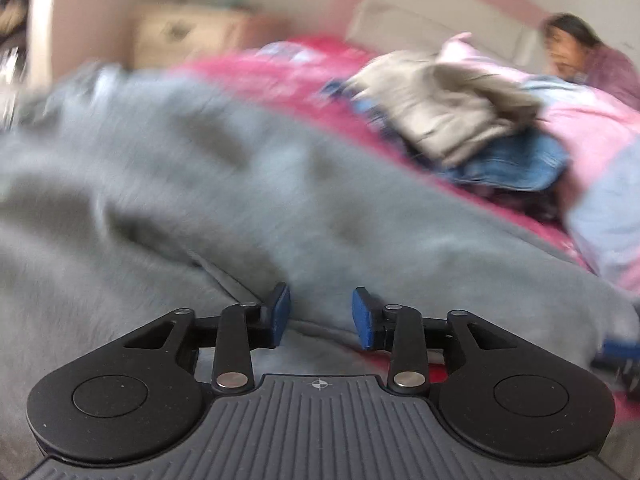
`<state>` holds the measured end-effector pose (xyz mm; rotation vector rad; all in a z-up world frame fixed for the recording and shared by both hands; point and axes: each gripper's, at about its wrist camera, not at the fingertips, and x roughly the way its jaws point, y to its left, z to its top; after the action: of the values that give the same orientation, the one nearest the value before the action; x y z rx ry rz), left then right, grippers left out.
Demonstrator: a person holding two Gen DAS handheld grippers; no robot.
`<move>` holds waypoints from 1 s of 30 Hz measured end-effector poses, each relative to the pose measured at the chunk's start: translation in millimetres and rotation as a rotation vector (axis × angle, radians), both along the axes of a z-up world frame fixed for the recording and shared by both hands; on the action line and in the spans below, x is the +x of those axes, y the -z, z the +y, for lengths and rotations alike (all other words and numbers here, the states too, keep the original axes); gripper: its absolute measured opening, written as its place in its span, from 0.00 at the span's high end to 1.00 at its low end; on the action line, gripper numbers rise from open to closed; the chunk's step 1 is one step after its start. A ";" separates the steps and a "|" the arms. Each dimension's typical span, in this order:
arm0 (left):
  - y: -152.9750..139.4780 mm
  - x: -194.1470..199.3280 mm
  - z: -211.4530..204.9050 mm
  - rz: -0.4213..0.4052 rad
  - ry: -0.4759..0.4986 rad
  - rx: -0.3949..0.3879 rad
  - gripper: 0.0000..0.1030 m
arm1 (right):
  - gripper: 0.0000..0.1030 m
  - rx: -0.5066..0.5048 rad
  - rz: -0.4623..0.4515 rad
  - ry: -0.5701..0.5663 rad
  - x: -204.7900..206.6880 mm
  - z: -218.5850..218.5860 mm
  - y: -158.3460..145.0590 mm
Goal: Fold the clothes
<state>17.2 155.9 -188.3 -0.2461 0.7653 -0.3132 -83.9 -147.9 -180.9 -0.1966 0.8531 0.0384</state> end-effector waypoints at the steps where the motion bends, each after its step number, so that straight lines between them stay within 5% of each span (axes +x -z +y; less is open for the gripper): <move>1: -1.5 -0.3 4.6 0.006 -0.010 -0.030 0.70 | 0.68 0.008 0.000 0.014 2.4 -1.1 -1.1; 8: -30.4 -13.3 18.2 -0.109 -0.074 -0.123 0.67 | 0.68 0.079 -0.089 -0.021 13.7 9.0 -47.6; 13: -29.8 16.8 27.5 -0.207 -0.224 -0.047 0.67 | 0.61 0.218 -0.159 -0.140 78.7 37.7 -79.4; 16: -8.9 27.9 45.8 -0.186 -0.356 0.009 0.67 | 0.53 0.282 -0.169 -0.233 129.4 68.9 -83.6; 23: 21.9 22.4 82.7 -0.201 -0.414 -0.193 0.67 | 0.52 0.363 -0.072 -0.412 260.9 176.5 -57.1; 30: 32.1 16.8 97.1 -0.221 -0.426 -0.314 0.72 | 0.54 0.197 -0.030 -0.608 328.4 273.5 -28.0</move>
<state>34.0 253.0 -220.5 -0.6495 0.4266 -0.0519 244.4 125.6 -152.9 -0.2642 0.7287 0.6839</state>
